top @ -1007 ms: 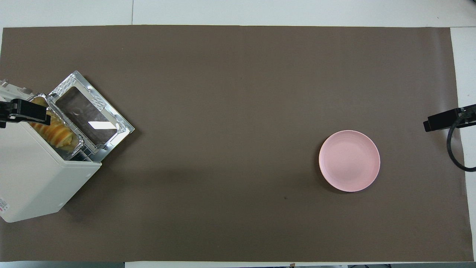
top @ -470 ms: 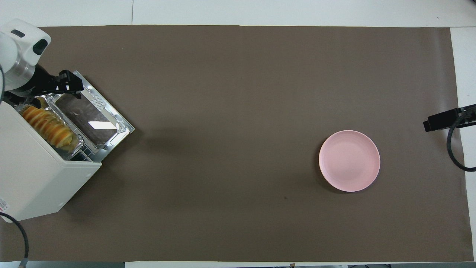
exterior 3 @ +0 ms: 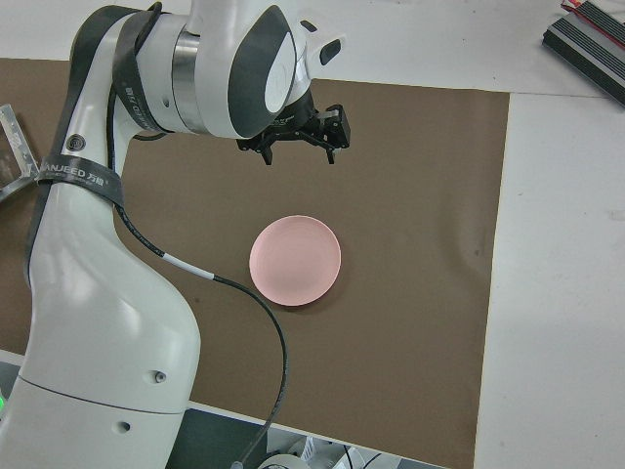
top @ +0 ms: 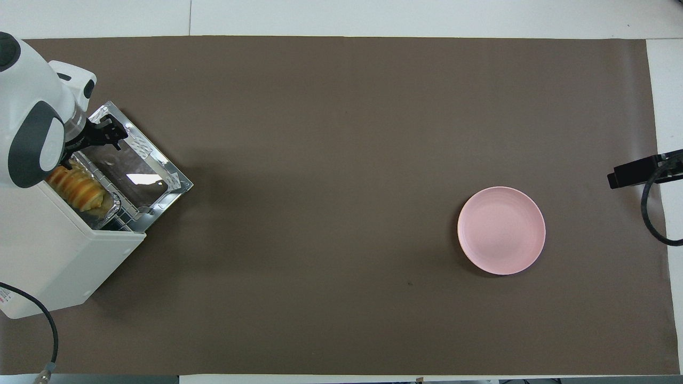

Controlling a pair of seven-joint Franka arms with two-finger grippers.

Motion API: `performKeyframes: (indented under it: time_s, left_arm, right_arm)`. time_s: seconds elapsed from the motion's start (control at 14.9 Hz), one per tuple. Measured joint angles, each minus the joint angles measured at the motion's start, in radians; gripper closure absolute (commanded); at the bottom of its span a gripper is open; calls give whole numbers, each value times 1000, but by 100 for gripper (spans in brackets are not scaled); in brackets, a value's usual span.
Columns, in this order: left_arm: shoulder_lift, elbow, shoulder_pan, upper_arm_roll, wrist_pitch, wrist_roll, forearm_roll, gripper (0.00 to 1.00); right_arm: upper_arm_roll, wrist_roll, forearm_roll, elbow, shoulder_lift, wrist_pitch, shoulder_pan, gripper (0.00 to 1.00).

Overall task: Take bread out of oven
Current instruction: 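Reach the left gripper into the oven and grasp the foil tray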

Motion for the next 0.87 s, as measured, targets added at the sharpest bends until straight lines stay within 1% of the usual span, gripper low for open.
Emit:
performKeyframes:
  time_s: [0.2,0.27,0.34,0.4,0.47,0.54,0.67,0.74,0.87]
  left_arm:
    - [-22,-73,0,-1,69,-49,0,0]
    - [-30,-96,0,-2,95,-61,0,6]
    - [-36,-113,-1,-3,112,-68,0,22]
    - [-39,-126,-1,-3,128,-70,1,40]
    - [-41,-140,-1,-3,146,-70,1,56]
    - [-43,-156,1,-1,163,-70,2,63]
    - [-50,-183,7,0,185,-66,3,88]
    - [-55,-193,11,0,188,-64,5,98]
    - [-65,-207,12,0,191,-63,7,100]
  right_arm:
    - [0,0,0,0,0,0,0,0]
    - [0,0,0,0,0,0,0,0]
    - [0,0,0,0,0,0,0,0]
    - [0,0,0,0,0,0,0,0]
    - [0,0,0,0,0,0,0,0]
    - [0,0,0,0,0,0,0,0]
    - [0,0,0,0,0,0,0,0]
    - [0,0,0,0,0,0,0,0]
    - [0,0,0,0,0,0,0,0]
